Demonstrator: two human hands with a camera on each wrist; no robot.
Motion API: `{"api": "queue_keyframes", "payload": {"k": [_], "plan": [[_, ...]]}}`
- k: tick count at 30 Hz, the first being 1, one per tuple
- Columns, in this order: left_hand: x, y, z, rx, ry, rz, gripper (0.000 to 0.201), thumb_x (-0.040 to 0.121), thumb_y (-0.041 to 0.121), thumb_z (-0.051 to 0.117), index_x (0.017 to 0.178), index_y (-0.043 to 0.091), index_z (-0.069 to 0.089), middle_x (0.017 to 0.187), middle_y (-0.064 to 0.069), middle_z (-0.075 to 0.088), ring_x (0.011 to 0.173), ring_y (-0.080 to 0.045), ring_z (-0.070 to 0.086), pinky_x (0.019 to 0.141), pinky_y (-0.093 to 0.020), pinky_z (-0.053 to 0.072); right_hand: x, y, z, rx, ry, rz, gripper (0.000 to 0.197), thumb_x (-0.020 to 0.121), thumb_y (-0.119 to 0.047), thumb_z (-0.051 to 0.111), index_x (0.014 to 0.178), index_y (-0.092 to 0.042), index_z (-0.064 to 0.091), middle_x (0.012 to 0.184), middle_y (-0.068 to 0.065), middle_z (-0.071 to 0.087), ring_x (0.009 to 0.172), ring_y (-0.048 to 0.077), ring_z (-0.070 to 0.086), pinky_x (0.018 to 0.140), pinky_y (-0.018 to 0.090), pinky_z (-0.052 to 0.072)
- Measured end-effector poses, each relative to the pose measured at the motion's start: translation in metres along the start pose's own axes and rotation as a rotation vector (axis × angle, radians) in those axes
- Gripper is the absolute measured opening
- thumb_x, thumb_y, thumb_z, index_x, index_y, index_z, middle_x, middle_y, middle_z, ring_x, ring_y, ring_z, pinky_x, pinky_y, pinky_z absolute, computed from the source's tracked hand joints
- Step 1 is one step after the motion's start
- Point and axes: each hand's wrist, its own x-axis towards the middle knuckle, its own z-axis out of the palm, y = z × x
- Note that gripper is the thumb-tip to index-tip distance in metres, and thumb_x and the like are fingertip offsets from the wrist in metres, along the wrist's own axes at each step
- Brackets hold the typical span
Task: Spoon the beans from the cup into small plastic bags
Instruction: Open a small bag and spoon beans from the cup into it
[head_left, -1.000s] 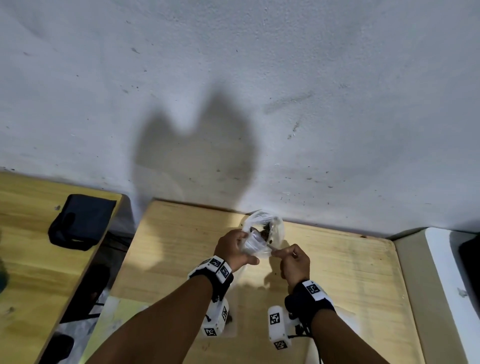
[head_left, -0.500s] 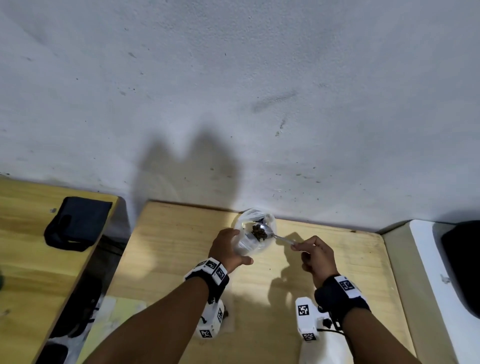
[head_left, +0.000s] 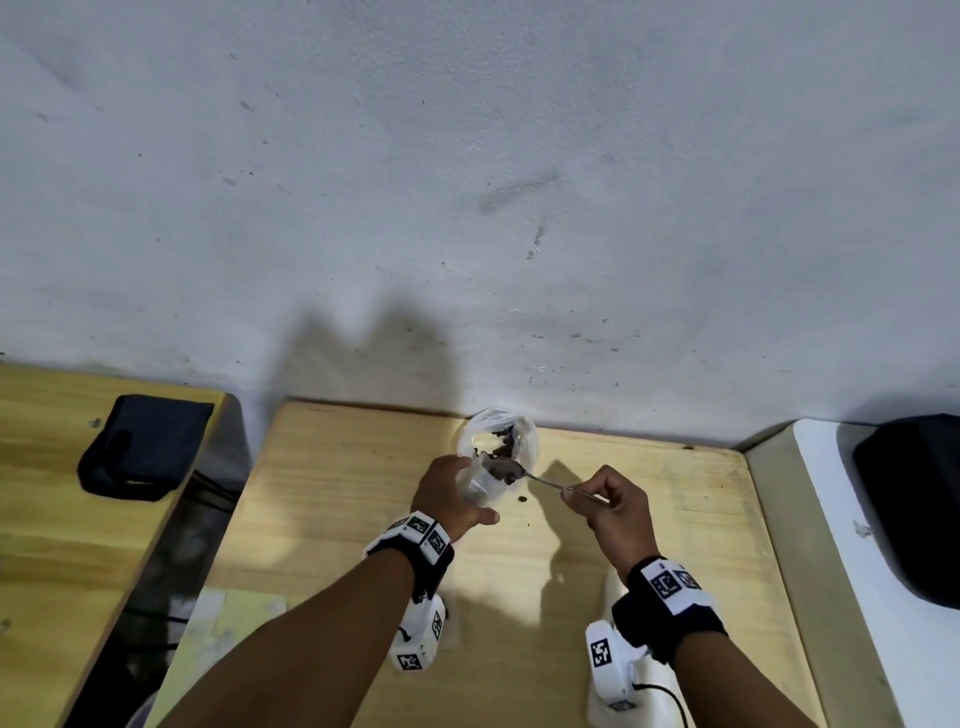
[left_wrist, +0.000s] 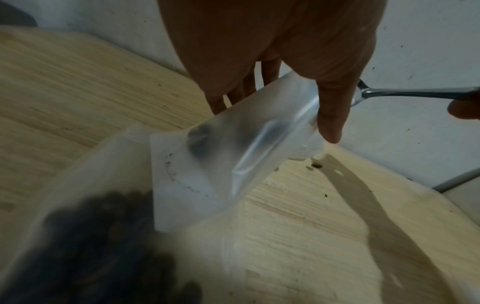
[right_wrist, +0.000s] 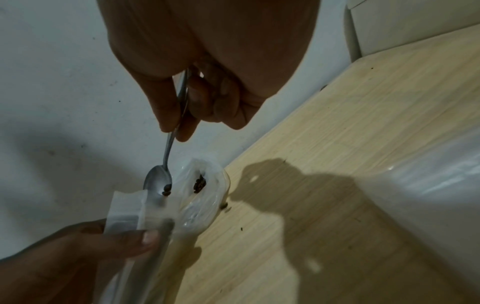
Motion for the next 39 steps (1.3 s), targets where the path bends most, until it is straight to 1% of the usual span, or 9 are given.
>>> {"api": "queue_keyframes", "payload": {"k": [4, 8, 13, 18, 22, 26, 30, 36, 39], "plan": [[-0.003, 0.006, -0.002, 0.009, -0.008, -0.018, 0.077, 0.065, 0.027, 0.086, 0.13, 0.007, 0.05, 0.136, -0.008, 0.048, 0.129, -0.023, 0.042, 0.105, -0.029, 0.035, 0.003, -0.003, 0.007, 0.046, 0.077, 0.035, 0.027, 0.079, -0.001, 0.076, 0.065, -0.007, 0.053, 0.056, -0.003, 0.058, 0.046, 0.005, 0.043, 0.054, 0.024, 0.035], [-0.009, 0.009, -0.007, -0.045, 0.018, -0.08, 0.089, 0.056, 0.037, 0.089, 0.132, 0.015, 0.049, 0.135, -0.002, 0.048, 0.127, -0.019, 0.046, 0.105, -0.031, 0.039, 0.015, -0.005, 0.011, 0.12, 0.255, 0.162, 0.024, 0.078, -0.009, 0.076, 0.064, -0.015, 0.057, 0.066, 0.01, 0.061, 0.046, 0.017, 0.036, 0.049, 0.025, 0.03], [-0.013, 0.003, -0.009, -0.061, 0.072, -0.056, 0.088, 0.055, 0.041, 0.087, 0.132, 0.017, 0.05, 0.127, -0.004, 0.049, 0.117, -0.02, 0.051, 0.098, -0.026, 0.04, 0.026, -0.005, 0.026, -0.045, 0.243, 0.343, 0.003, 0.072, -0.006, 0.07, 0.073, -0.005, 0.067, 0.048, 0.004, 0.049, 0.044, 0.021, 0.039, 0.046, 0.025, 0.031], [-0.022, 0.001, -0.014, -0.221, 0.144, -0.022, 0.072, 0.056, 0.034, 0.085, 0.12, 0.024, 0.054, 0.111, 0.003, 0.063, 0.098, -0.016, 0.059, 0.086, -0.031, 0.05, 0.022, -0.004, 0.037, -0.109, 0.054, 0.441, 0.02, 0.077, -0.026, 0.078, 0.087, -0.009, 0.072, 0.081, 0.012, 0.069, 0.056, 0.024, 0.051, 0.052, 0.03, 0.038], [-0.031, 0.007, -0.021, -0.34, 0.171, 0.044, 0.074, 0.05, 0.04, 0.082, 0.117, 0.028, 0.054, 0.104, 0.009, 0.064, 0.092, -0.012, 0.062, 0.079, -0.025, 0.05, 0.012, -0.012, 0.035, -0.392, 0.07, 0.3, 0.038, 0.077, -0.035, 0.078, 0.109, -0.021, 0.065, 0.103, -0.003, 0.058, 0.103, 0.027, 0.062, 0.081, 0.029, 0.045], [-0.036, 0.017, -0.029, -0.343, 0.177, 0.124, 0.075, 0.048, 0.046, 0.081, 0.116, 0.03, 0.054, 0.107, 0.012, 0.065, 0.097, -0.008, 0.061, 0.081, -0.024, 0.049, -0.002, -0.044, 0.04, -0.198, -0.061, 0.022, 0.022, 0.088, -0.01, 0.063, 0.103, -0.025, 0.069, 0.085, -0.006, 0.066, 0.08, 0.012, 0.064, 0.063, 0.019, 0.043], [-0.039, 0.03, -0.037, -0.32, 0.13, 0.17, 0.081, 0.044, 0.05, 0.083, 0.118, 0.03, 0.055, 0.111, 0.012, 0.064, 0.101, -0.009, 0.061, 0.083, -0.023, 0.049, -0.01, -0.088, 0.05, -0.152, -0.349, -0.004, 0.028, 0.089, 0.003, 0.05, 0.097, -0.011, 0.072, 0.068, -0.01, 0.062, 0.042, -0.005, 0.048, 0.04, 0.007, 0.031], [-0.043, 0.05, -0.058, -0.321, 0.065, 0.195, 0.103, 0.036, 0.057, 0.081, 0.129, 0.026, 0.05, 0.113, 0.011, 0.055, 0.104, -0.012, 0.056, 0.089, -0.026, 0.048, -0.002, -0.108, 0.046, -0.37, -0.37, -0.113, 0.008, 0.077, -0.015, 0.075, 0.074, -0.011, 0.069, 0.073, -0.002, 0.066, 0.068, 0.008, 0.061, 0.065, 0.02, 0.046], [-0.04, 0.051, -0.064, -0.446, 0.125, 0.159, 0.076, 0.058, 0.047, 0.083, 0.125, 0.025, 0.054, 0.11, 0.006, 0.059, 0.1, -0.016, 0.06, 0.087, -0.029, 0.051, 0.003, -0.111, 0.041, -0.366, -0.259, -0.176, 0.016, 0.071, -0.015, 0.083, 0.072, -0.017, 0.067, 0.071, -0.004, 0.065, 0.069, 0.011, 0.061, 0.069, 0.022, 0.048]]}}
